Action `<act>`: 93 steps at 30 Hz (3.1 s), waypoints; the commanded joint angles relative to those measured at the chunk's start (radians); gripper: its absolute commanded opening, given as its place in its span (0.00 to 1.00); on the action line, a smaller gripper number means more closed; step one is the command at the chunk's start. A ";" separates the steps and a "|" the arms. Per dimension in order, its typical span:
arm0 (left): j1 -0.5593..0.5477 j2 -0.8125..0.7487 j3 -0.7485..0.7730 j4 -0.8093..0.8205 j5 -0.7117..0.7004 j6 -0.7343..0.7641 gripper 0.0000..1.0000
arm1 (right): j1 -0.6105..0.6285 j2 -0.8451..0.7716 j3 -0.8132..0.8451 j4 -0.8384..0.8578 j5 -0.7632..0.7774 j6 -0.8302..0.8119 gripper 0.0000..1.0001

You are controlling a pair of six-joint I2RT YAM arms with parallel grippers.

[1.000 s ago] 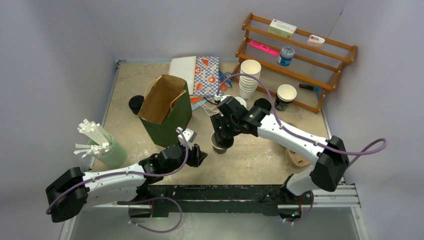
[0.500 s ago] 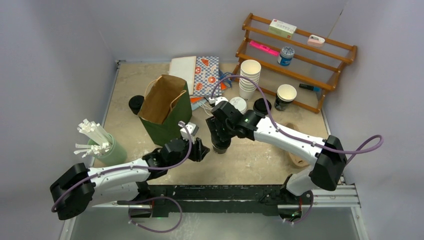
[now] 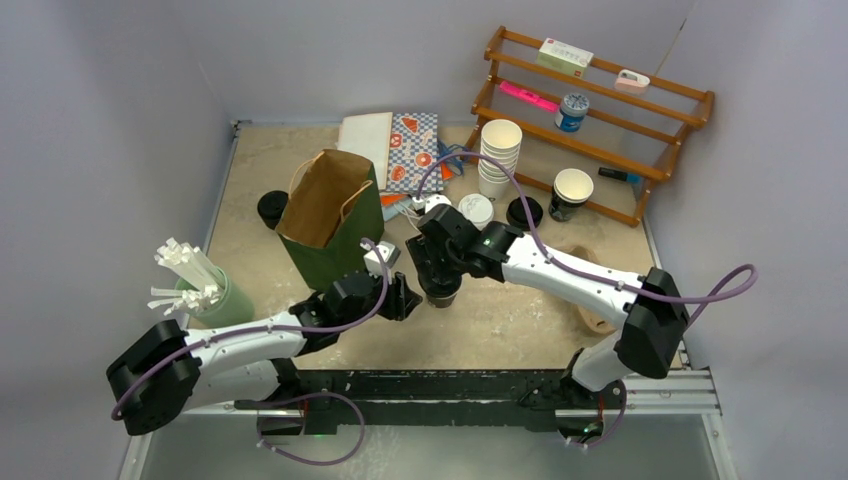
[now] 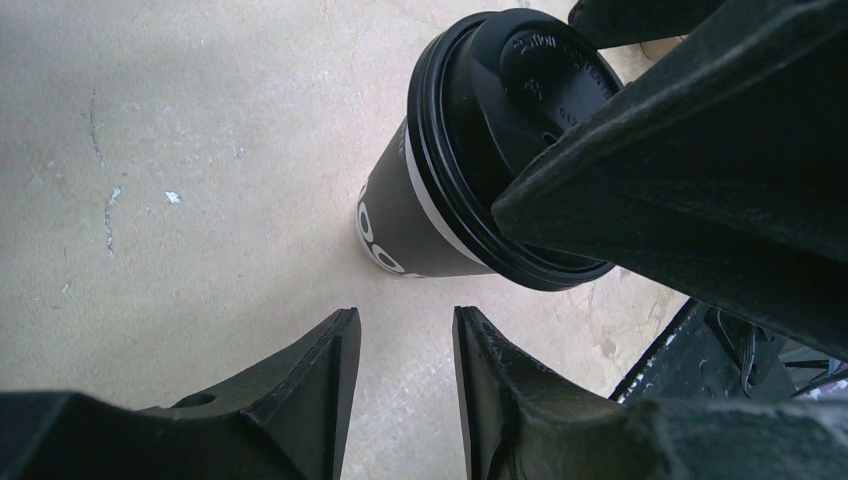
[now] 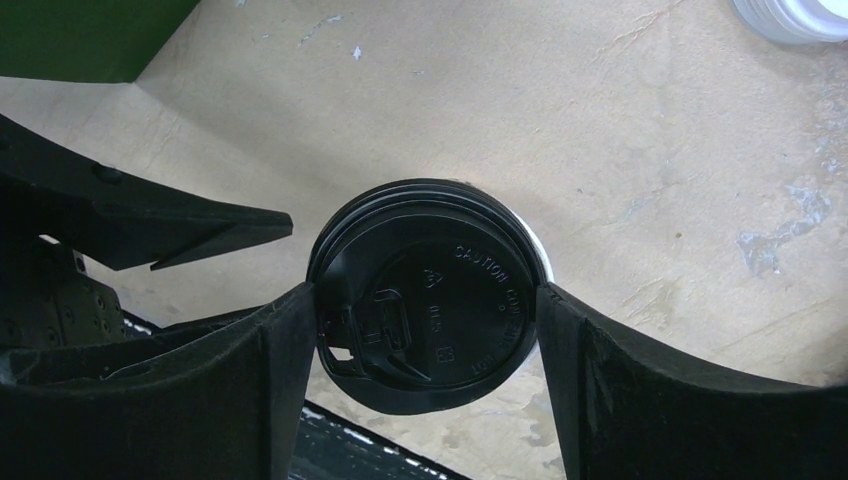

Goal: Pack the takeout coffee

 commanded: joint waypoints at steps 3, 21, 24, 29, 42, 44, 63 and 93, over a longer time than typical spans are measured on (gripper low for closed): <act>0.012 0.012 0.037 0.049 0.027 -0.013 0.42 | 0.010 0.005 0.012 -0.009 0.046 -0.007 0.78; 0.019 -0.008 0.038 0.026 0.026 -0.001 0.42 | 0.035 0.014 0.069 -0.076 0.105 0.005 0.81; 0.019 -0.014 0.037 0.022 0.025 0.001 0.42 | 0.035 0.018 0.064 -0.072 0.104 0.006 0.82; 0.021 -0.019 0.036 0.015 0.025 0.002 0.42 | 0.035 0.035 0.054 -0.056 0.099 0.008 0.82; 0.023 -0.030 0.035 0.002 0.022 0.006 0.42 | 0.034 0.064 0.048 -0.042 0.091 0.008 0.83; 0.024 -0.031 0.033 0.002 0.024 0.006 0.42 | 0.036 0.061 0.041 -0.038 0.094 0.011 0.85; 0.027 -0.101 0.048 -0.079 0.030 0.012 0.42 | 0.034 -0.045 0.081 -0.061 0.074 0.039 0.98; 0.027 0.041 0.503 -0.407 0.173 0.515 0.90 | -0.322 -0.297 -0.104 -0.039 -0.123 0.139 0.70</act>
